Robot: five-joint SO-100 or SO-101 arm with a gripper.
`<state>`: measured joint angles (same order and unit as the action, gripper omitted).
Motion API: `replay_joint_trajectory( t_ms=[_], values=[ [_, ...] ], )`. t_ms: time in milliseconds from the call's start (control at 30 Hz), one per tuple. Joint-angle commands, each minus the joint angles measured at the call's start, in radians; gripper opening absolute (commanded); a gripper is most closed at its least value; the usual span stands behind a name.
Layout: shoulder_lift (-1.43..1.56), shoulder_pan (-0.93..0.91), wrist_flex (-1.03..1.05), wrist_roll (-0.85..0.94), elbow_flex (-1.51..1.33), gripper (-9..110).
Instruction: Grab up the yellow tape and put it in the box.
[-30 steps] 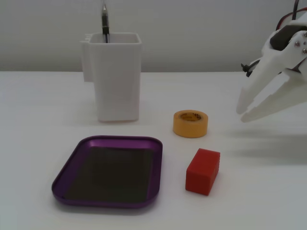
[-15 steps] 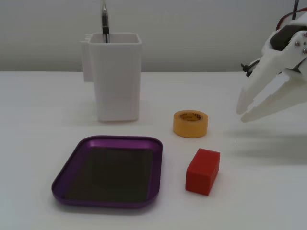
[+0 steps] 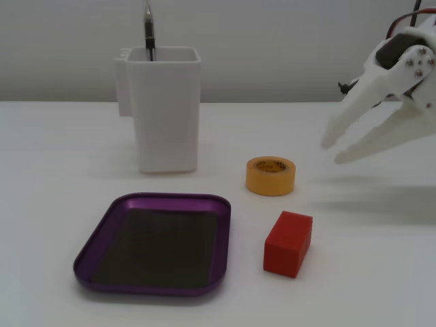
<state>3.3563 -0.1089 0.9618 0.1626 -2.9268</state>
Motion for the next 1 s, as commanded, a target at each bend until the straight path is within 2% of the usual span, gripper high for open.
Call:
replay_joint_trajectory(
  t_ms=[0, 167, 367, 567, 733, 967],
  values=[
    [0.017, -0.014, 0.048, 0.074, 0.115, 5],
    [-0.337, -0.012, 0.089, 0.118, 0.301, 8],
    [-0.969, -0.014, 0.195, 0.107, 0.732, 17],
    [-1.466, -0.021, 0.314, 0.044, 1.081, 19],
    [-1.651, -0.023, 0.341, 0.008, 1.201, 19],
    [-1.667, -0.038, 0.298, 0.017, 1.147, 19]
  ],
)
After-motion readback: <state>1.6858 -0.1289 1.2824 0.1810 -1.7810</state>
